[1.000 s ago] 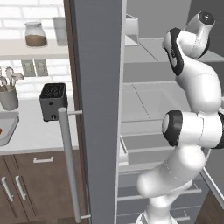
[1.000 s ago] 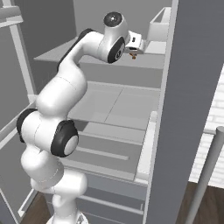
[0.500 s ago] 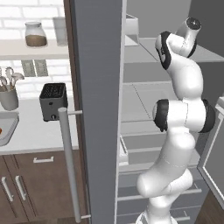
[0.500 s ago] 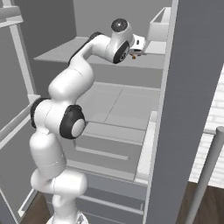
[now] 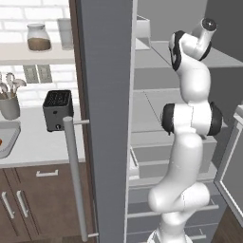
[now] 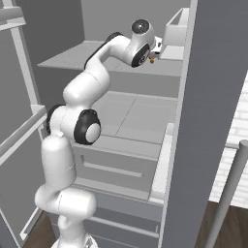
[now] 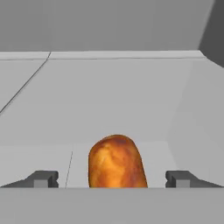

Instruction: Place one carrot and one chicken drumstick in each tupperware on the nearby counter, to pack two identical lunches.

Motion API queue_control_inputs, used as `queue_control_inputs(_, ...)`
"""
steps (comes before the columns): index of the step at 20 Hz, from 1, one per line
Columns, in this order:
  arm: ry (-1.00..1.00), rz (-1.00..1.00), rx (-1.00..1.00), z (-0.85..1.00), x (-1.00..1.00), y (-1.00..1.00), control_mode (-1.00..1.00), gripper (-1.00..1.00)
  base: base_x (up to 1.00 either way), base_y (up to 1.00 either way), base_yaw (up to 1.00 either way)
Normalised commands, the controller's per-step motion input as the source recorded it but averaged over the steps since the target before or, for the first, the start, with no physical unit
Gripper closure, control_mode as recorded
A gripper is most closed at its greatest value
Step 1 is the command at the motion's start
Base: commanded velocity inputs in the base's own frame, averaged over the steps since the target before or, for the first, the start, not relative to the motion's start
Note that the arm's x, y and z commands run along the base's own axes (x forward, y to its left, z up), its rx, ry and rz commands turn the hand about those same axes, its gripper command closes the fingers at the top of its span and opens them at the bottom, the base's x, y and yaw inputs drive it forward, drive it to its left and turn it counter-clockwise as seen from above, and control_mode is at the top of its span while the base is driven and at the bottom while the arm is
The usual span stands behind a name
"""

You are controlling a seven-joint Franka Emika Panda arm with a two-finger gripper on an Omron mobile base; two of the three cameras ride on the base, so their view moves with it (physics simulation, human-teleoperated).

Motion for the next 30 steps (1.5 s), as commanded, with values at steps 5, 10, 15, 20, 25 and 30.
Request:
queue_control_inputs(5,-0.01,0.00,-0.01,-0.08,0.04,-0.01,-1.00,1.00,0.00,0.00,0.00)
queue_control_inputs(10,0.00,0.00,0.00,0.00,0.00,0.00,-1.00,1.00,0.00,0.00,0.00)
queue_control_inputs(15,-0.09,0.00,0.00,-0.21,-0.39,0.00,-1.00,1.00,0.00,0.00,0.00)
queue_control_inputs(20,-0.36,-0.01,0.00,-0.29,-0.96,0.23,-1.00,1.00,0.00,0.00,0.00)
queue_control_inputs(25,-0.39,-0.06,0.00,0.02,-1.00,0.35,-1.00,1.00,0.00,0.00,0.00)
queue_control_inputs(30,-0.07,0.04,-0.08,0.17,-1.00,0.58,-1.00,1.00,0.00,0.00,0.00)
